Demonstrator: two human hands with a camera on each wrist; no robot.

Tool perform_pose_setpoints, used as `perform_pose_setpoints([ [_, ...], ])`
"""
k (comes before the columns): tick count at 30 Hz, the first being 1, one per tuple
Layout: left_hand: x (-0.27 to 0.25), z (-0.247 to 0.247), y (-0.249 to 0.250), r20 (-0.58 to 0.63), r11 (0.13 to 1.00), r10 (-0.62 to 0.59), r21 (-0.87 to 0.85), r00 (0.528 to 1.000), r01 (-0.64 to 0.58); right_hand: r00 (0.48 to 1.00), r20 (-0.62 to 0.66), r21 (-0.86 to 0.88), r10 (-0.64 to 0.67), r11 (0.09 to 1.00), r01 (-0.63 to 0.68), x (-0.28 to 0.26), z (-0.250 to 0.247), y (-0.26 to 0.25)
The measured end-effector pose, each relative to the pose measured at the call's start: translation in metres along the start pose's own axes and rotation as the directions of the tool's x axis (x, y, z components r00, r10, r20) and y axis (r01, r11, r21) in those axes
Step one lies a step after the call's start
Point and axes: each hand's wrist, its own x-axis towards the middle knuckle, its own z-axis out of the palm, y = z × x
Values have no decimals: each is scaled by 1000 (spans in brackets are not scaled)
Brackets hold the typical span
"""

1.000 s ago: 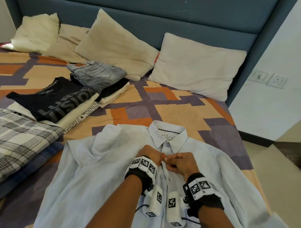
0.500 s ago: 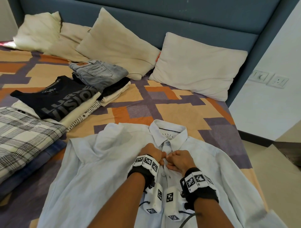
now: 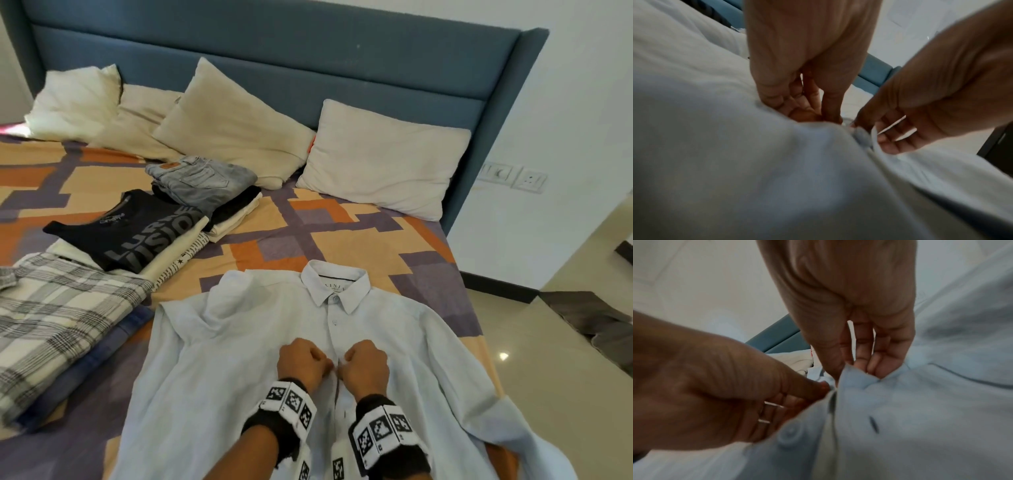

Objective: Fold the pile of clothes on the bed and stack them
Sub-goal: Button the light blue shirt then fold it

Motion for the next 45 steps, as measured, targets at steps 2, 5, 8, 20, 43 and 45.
perform_pose_setpoints([
  [2,0,4,5,-12,998,-45,44,999,46,999,-46,-36,-30,999,28,-5,-1,1],
  [5,5,8,14,-30,985,-159,71,987,160,999,-41,218,32,976,-22,-5,1,8],
  [8,11,11,19,-19,972,-222,72,975,223,994,40,482,103,870,-109,-1,1,12],
  [20,24,3,-6,187,973,-175,-115,966,199,963,270,561,18,810,-173,7,-7,11],
  [43,26,19,7,101,975,-211,85,972,203,917,393,663,68,670,-334,6,-10,17],
  [45,26,18,9,100,977,-200,97,975,190,916,396,650,66,684,-330,6,-11,15],
])
